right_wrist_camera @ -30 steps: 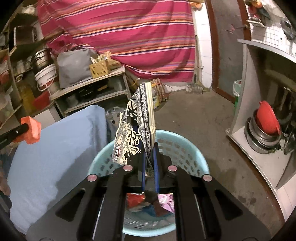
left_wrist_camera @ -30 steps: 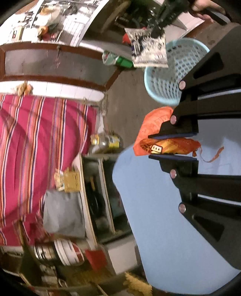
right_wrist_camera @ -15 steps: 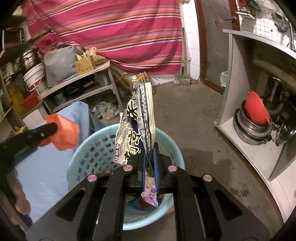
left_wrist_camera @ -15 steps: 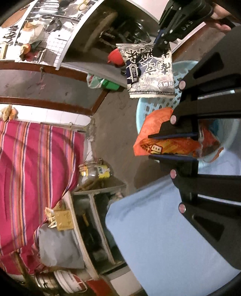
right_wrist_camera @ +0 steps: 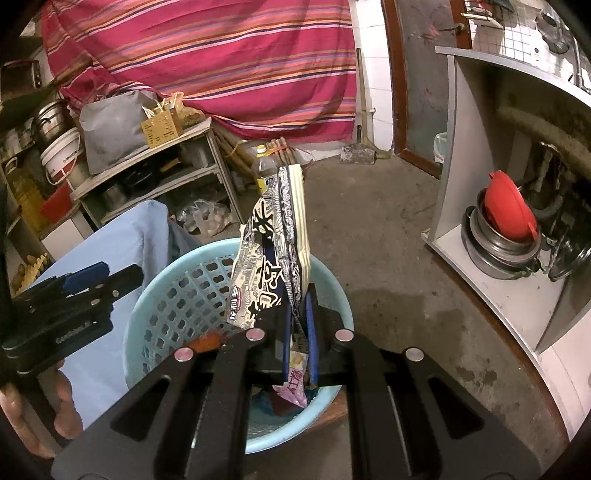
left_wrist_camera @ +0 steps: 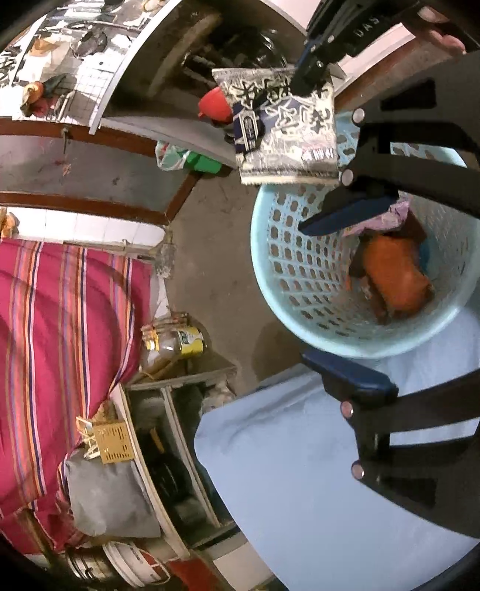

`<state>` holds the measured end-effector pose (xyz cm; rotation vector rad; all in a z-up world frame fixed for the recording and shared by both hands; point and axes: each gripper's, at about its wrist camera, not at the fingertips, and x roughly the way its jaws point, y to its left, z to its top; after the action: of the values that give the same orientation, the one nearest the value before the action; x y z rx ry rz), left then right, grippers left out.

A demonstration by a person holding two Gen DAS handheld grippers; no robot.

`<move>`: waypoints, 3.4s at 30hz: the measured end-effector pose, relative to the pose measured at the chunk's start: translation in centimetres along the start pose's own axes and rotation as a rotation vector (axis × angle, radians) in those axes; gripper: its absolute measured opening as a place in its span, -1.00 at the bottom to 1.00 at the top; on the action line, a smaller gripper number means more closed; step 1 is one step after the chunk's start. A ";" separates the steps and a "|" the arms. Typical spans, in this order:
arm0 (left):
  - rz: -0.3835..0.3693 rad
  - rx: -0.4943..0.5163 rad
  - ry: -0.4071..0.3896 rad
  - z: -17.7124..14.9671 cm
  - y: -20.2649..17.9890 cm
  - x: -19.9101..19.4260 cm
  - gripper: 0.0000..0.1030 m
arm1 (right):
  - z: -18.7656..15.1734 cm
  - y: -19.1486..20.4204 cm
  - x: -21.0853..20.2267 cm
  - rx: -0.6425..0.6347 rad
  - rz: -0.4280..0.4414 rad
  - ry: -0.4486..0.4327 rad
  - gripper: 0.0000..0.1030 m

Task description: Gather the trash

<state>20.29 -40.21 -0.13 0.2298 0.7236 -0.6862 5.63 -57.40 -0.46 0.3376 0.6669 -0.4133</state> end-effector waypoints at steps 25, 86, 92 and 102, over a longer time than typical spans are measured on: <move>0.105 -0.102 -0.071 -0.4 6.0 -5.2 0.59 | -0.6 4.4 2.9 -0.085 -0.013 0.069 0.55; 0.541 -0.282 -0.312 -29.5 15.7 -30.7 0.92 | -21.5 24.1 -15.3 -0.315 0.260 -0.298 0.92; 0.543 -0.267 -0.329 -29.3 15.0 -31.0 0.92 | -21.6 23.9 -15.8 -0.319 0.254 -0.306 0.92; 0.495 -0.250 -0.315 -28.4 14.0 -30.0 0.92 | -21.5 23.0 -16.3 -0.313 0.201 -0.320 0.92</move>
<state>-2.00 -2.78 -1.27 0.0620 0.4179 -0.1492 -6.35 -24.01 -1.81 0.0361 0.3710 -0.1607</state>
